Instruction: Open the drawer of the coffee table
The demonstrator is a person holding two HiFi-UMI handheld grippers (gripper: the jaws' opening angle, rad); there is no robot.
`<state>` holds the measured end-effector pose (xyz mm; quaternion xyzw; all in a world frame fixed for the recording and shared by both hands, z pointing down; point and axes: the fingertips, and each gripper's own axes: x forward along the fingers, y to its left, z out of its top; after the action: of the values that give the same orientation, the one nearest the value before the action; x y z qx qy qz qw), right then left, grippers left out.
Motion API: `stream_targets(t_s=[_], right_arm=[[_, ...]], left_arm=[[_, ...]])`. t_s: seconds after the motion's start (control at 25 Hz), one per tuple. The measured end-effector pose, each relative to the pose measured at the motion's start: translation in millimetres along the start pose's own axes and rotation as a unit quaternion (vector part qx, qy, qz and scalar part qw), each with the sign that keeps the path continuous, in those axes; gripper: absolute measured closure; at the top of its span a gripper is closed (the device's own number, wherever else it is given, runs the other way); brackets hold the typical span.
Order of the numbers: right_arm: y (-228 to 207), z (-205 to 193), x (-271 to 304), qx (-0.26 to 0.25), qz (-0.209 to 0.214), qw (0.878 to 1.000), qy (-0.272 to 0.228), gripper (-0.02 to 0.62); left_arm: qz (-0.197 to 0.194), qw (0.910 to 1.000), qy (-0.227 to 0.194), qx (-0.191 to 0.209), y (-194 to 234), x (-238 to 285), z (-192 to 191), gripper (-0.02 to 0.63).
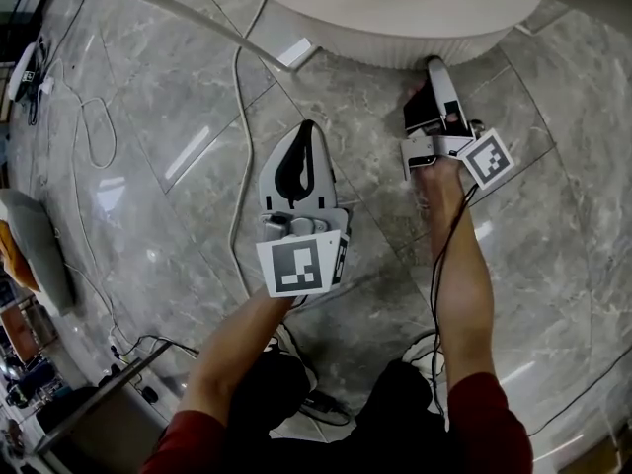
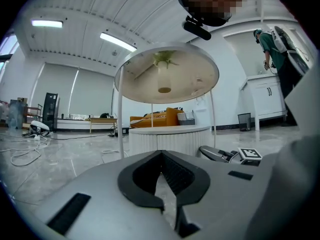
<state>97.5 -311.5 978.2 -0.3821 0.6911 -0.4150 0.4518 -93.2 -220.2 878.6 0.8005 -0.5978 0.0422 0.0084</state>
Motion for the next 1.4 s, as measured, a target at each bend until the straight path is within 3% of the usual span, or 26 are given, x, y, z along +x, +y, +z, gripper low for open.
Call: stream_targets(t_s=[0.12,0.4,0.56,1.08,1.4], right_arm=[[0,3,-3,0.028,0.004,0.999,-0.016,0.284],[2,0,-7,0.013,-0.008,1.0,0.007,0.285],[6,-1,-23,0.021,-0.01,1.0,-0.004,0.308],[55,-16,-137,0.03,-0.022,0.999,0.015,0.311],[76,-20,-195,0.023,-0.039,0.999,0.001,0.311]], left_arm=[[0.007,1.0,0.0,-0.003,0,-3,0,0.592],[0.01,0.9999,-0.006,-0.005,-1,-8,0,0.592],[0.014,0.9998,-0.009,-0.007,0,-11,2,0.592],[0.041,0.999,-0.02,-0.001,-6,-44,-2,0.592],[0.028,0.9996,-0.002,0.004,-18,-61,-15,0.592]])
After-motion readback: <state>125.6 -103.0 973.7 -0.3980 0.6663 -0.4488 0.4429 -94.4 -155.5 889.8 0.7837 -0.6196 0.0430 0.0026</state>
